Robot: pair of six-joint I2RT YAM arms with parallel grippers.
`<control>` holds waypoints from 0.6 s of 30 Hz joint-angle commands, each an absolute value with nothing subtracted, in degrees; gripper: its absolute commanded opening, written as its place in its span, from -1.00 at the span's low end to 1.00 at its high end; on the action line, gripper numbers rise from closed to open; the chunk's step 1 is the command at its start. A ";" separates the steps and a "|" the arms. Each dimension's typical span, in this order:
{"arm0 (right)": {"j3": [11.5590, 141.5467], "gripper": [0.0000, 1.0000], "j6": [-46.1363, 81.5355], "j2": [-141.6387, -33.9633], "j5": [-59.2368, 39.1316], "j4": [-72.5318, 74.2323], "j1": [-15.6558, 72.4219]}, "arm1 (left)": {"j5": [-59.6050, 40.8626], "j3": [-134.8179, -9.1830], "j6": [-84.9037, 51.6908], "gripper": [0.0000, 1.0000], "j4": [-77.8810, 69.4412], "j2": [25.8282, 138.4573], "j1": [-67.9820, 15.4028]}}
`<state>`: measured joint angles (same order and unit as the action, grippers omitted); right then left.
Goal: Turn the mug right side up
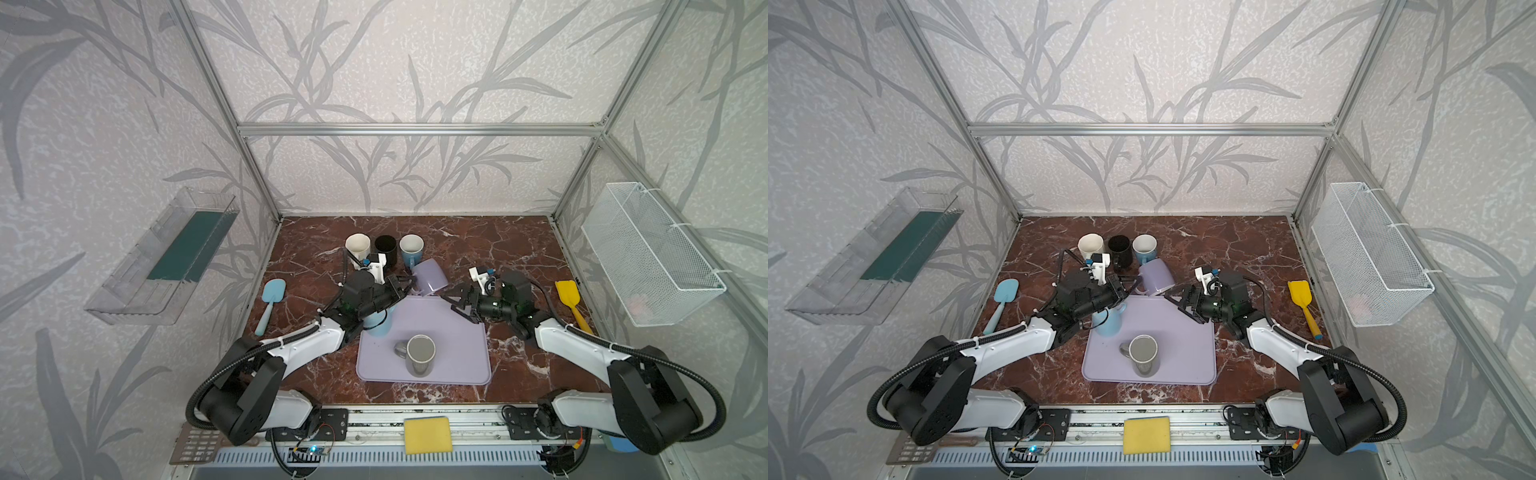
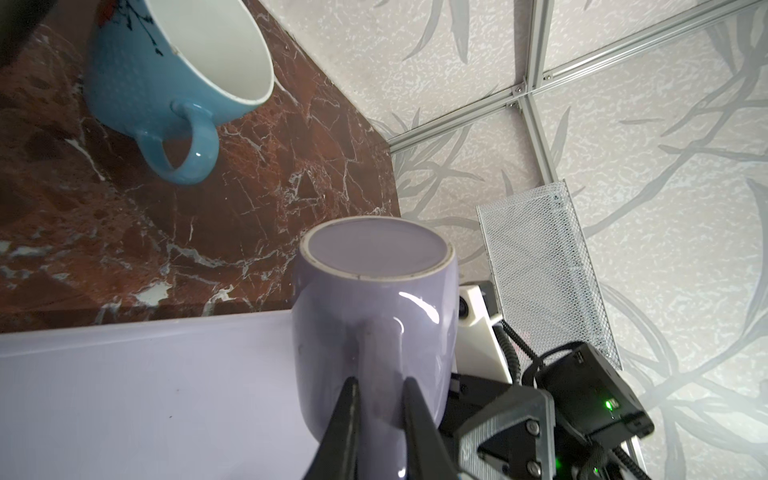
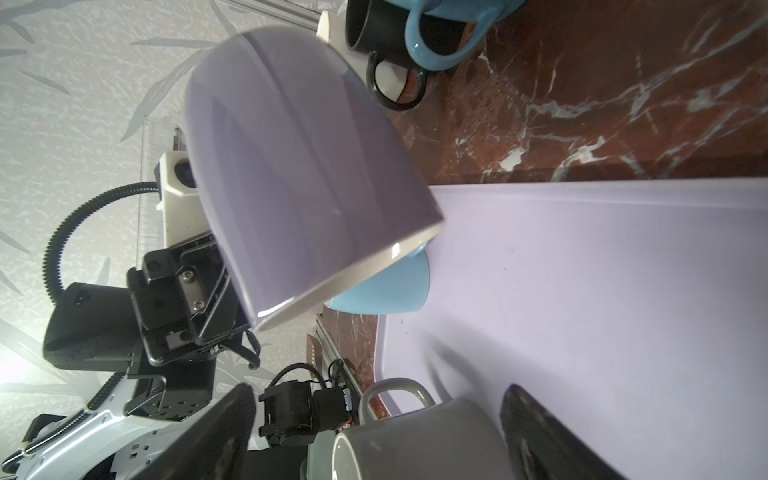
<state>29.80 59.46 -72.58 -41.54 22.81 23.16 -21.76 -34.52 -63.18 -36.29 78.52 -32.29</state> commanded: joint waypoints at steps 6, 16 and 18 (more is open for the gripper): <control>28.16 0.83 70.55 -62.08 -24.67 28.42 31.97 | -17.67 -36.11 -67.62 -1.00 -52.77 80.96 -34.13; 24.44 0.69 78.86 -64.41 -10.28 39.44 39.07 | -11.22 -37.61 -68.07 -1.00 -58.76 83.24 -37.99; 23.70 0.67 79.61 -64.68 -7.23 41.16 40.21 | -10.28 -37.96 -67.55 -1.00 -58.55 82.92 -38.70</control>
